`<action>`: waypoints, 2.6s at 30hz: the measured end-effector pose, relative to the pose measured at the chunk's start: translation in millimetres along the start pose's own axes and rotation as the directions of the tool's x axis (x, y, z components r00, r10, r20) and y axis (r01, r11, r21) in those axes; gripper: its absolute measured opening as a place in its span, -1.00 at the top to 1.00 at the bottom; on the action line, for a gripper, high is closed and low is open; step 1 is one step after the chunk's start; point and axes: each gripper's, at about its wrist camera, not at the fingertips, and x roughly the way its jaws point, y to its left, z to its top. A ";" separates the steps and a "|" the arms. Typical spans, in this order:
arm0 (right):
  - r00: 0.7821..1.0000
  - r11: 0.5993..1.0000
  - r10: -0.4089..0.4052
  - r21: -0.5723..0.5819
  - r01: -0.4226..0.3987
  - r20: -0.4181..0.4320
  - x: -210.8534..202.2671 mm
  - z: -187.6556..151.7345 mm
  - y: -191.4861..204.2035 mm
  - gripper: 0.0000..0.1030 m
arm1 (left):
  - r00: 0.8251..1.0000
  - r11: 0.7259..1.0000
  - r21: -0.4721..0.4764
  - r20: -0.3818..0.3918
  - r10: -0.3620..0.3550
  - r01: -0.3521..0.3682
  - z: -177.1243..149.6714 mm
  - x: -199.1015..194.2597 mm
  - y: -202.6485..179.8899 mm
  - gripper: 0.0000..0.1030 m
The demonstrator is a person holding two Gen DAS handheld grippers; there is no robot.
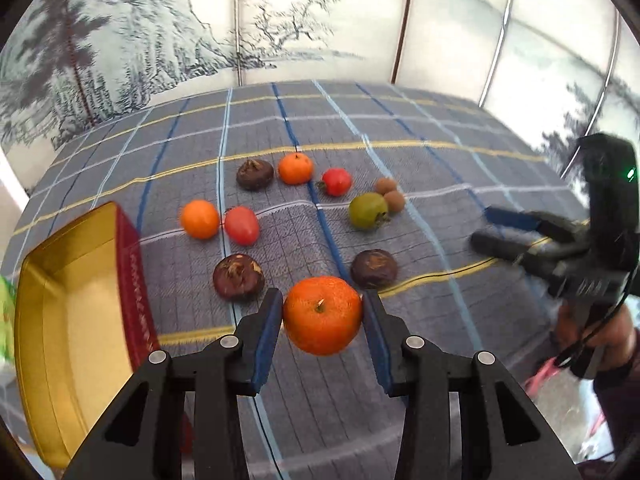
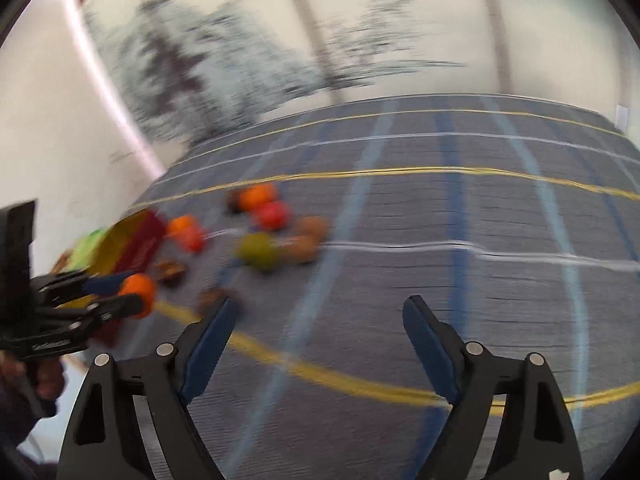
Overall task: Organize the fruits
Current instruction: 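Carry the mandarin with the left gripper into the gold tray and release while the right gripper grasps a mangosteen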
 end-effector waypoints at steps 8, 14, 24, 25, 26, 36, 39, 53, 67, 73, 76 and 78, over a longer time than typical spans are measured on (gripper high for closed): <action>0.988 0.990 0.010 -0.141 -0.032 -0.152 51.2 -1.2 44.3 -0.46 | 1.000 0.999 -0.050 0.029 0.007 -0.006 -12.4 -35.2 12.0 0.19; 0.983 0.985 -0.017 -0.170 -0.014 -0.183 71.8 1.4 52.8 -0.29 | 0.998 0.996 -0.082 0.053 0.029 -0.025 -18.9 -53.1 26.7 0.18; 0.984 0.981 -0.045 -0.195 0.010 -0.173 80.5 -2.8 60.2 0.33 | 0.995 0.991 -0.117 0.067 0.067 -0.059 -24.7 -66.1 47.7 0.18; 0.988 0.982 -0.049 -0.189 0.021 -0.146 74.4 -3.5 58.9 0.33 | 0.995 0.991 -0.120 0.068 0.072 -0.064 -25.4 -66.8 50.4 0.18; 0.991 0.984 -0.053 -0.178 0.031 -0.124 69.2 -4.3 57.5 0.33 | 0.994 0.990 -0.124 0.069 0.080 -0.071 -26.3 -67.7 54.6 0.18; 0.994 0.994 -0.105 0.005 0.105 -0.024 34.7 -12.9 9.0 0.33 | 0.981 0.971 -0.163 0.058 0.187 -0.175 -34.8 -63.5 96.2 0.18; 0.994 0.994 -0.107 0.014 0.107 -0.012 33.3 -12.7 6.7 0.33 | 0.975 0.963 -0.172 0.045 0.216 -0.206 -38.3 -58.0 107.7 0.18; 0.992 0.993 -0.122 0.009 0.122 -0.018 38.1 -15.9 9.0 0.33 | 0.945 0.934 -0.154 0.007 0.328 -0.323 -37.3 -39.9 145.4 0.18; 0.990 0.991 -0.135 0.019 0.136 -0.029 40.5 -15.2 7.1 0.32 | 0.915 0.908 -0.113 -0.053 0.400 -0.403 -22.1 -14.8 185.6 0.18; 0.989 0.990 -0.140 0.021 0.141 -0.036 41.8 -14.6 5.7 0.32 | 0.904 0.900 -0.092 -0.085 0.419 -0.425 -17.7 -5.5 200.3 0.18; 0.989 0.989 -0.143 0.024 0.144 -0.038 42.3 -14.1 5.6 0.32 | 0.899 0.895 -0.093 -0.100 0.427 -0.435 -15.7 -1.8 209.5 0.18; 0.989 0.989 -0.145 0.025 0.146 -0.040 42.8 -14.2 5.3 0.32 | 0.894 0.891 -0.085 -0.100 0.437 -0.446 -14.0 -0.8 212.4 0.18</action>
